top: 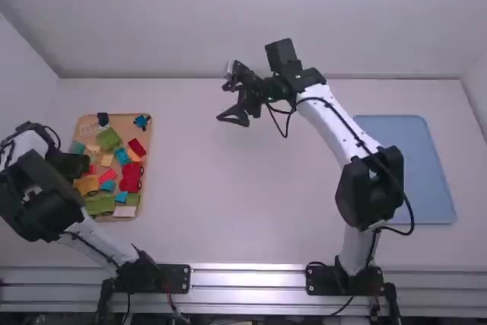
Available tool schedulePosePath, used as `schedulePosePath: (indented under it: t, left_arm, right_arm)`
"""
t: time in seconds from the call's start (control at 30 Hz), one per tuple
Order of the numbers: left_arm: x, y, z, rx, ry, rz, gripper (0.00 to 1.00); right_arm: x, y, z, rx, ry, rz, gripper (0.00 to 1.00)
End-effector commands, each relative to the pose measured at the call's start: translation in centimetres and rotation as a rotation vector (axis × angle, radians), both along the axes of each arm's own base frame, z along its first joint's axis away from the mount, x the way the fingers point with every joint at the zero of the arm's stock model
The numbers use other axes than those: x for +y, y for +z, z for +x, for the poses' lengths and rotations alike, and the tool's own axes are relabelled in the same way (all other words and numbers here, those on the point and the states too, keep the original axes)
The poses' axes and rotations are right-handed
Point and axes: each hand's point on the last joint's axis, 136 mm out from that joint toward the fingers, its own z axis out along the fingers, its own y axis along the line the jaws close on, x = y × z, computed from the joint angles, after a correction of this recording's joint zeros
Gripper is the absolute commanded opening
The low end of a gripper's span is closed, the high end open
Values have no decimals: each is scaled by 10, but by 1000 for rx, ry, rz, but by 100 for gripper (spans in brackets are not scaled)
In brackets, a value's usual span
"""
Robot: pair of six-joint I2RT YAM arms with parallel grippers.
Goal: Assemble lego blocks to make yellow taxi
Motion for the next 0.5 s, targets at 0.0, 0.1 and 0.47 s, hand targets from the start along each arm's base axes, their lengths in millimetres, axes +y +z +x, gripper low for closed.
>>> schedulePosePath:
  t: [0.0,0.1,0.47]
  left_arm:
    - [-2,-6,-6,18,53,6,77]
    - [-1,-12,-7,10,81,14,75]
    - [2,-29,6,-77,134,38,73]
  right_arm:
    - [-1,26,-5,-54,8,27,99]
    - [0,26,-5,-53,9,26,99]
    - [-1,26,-5,-52,6,25,99]
